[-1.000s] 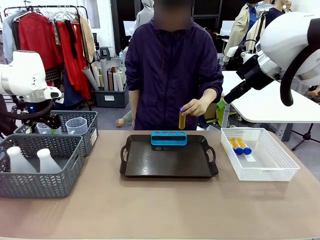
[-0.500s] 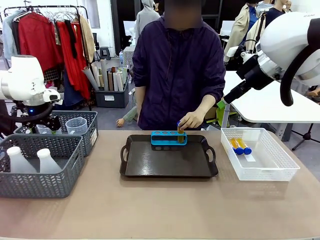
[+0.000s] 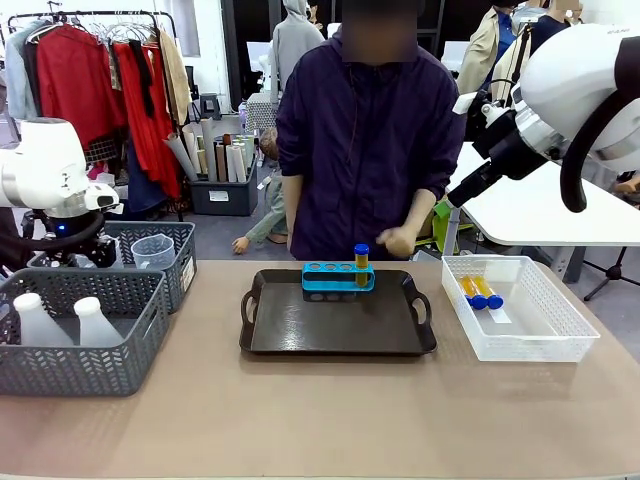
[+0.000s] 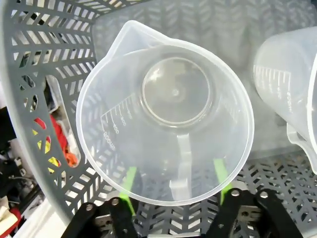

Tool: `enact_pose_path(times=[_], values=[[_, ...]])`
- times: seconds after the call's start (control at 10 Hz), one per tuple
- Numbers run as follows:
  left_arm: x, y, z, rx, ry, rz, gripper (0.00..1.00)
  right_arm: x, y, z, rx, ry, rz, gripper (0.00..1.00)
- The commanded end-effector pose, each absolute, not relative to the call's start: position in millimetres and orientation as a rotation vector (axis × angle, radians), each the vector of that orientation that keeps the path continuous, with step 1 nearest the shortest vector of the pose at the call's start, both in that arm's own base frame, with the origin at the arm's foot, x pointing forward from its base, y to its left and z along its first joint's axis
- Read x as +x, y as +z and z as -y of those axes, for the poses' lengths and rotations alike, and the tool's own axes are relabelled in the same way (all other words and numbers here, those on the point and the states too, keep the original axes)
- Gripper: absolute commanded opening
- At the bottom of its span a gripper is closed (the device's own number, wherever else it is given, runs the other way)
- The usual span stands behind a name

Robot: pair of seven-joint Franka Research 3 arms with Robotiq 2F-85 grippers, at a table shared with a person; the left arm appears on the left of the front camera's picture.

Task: Prepare the laboratory tools.
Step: Pick up one Large Measuring Cup and place it on the Handle tray.

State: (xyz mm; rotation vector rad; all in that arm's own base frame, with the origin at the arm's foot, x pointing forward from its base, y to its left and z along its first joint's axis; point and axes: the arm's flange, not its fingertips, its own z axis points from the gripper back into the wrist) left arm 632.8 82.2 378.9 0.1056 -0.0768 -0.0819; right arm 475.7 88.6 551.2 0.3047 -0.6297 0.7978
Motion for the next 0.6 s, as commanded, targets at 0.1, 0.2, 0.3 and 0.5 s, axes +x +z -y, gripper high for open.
enact_pose_path(times=[0.1,0.2,0.3,0.5], values=[[626.5,380.6,-86.3,0.112,-0.101,0.100,0.00,475.6,551.5,-87.6,0.310,0.796,0.631,1.00],[624.5,381.3,-86.0,0.109,-0.101,0.096,0.00,475.6,551.5,-87.6,0.310,0.796,0.631,1.00],[625.5,382.0,-86.8,0.108,-0.105,0.092,0.00,475.6,551.5,-87.6,0.310,0.796,0.631,1.00],[623.4,387.4,-86.0,0.100,-0.108,0.094,0.00,475.6,551.5,-87.6,0.310,0.796,0.631,1.00]])
